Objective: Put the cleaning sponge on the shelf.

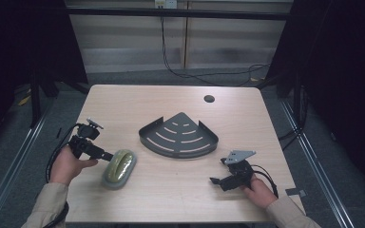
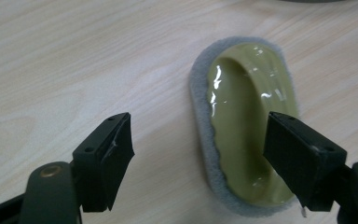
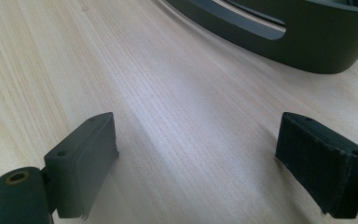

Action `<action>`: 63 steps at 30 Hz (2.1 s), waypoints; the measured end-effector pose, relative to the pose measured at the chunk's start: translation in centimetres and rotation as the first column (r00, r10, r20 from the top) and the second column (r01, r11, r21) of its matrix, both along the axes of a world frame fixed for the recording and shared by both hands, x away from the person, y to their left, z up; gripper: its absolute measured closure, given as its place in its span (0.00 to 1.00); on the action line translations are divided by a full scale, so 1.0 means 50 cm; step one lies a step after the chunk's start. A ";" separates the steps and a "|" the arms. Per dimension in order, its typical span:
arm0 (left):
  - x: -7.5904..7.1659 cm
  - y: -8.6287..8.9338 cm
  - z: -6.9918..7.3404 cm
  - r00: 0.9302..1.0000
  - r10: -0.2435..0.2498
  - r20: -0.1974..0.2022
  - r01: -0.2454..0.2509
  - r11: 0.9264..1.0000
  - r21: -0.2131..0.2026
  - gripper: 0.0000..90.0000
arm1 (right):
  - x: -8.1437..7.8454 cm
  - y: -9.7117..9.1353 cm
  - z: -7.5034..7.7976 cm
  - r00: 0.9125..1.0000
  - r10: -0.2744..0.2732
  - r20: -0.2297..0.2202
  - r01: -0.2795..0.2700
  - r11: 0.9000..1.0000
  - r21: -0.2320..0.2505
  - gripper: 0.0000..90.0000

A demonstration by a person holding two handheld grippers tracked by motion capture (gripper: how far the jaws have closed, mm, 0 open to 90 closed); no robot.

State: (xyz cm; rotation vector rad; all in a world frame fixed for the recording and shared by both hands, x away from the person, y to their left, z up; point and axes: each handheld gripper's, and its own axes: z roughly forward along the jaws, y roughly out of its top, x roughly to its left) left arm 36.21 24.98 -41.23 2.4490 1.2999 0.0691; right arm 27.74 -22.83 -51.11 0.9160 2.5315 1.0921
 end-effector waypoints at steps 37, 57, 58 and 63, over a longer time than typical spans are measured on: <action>-0.003 -0.070 -0.022 0.987 0.029 -0.161 -0.028 1.000 0.008 0.56 | 0.000 0.000 0.000 1.000 0.000 0.000 0.000 1.000 0.000 0.13; 0.005 -0.091 -0.008 0.984 0.001 -0.179 0.005 0.999 0.035 0.80 | 0.000 0.000 0.000 1.000 0.000 0.000 0.000 1.000 0.000 0.13; 0.005 -0.091 -0.005 0.984 -0.002 -0.176 0.008 0.999 0.037 0.80 | 0.000 0.000 0.000 1.000 0.000 -0.001 0.000 1.000 0.000 0.13; 0.008 -0.089 0.013 0.986 -0.004 -0.168 0.011 0.999 0.039 0.80 | 0.000 0.000 0.000 1.000 0.000 0.000 0.000 1.000 0.000 0.13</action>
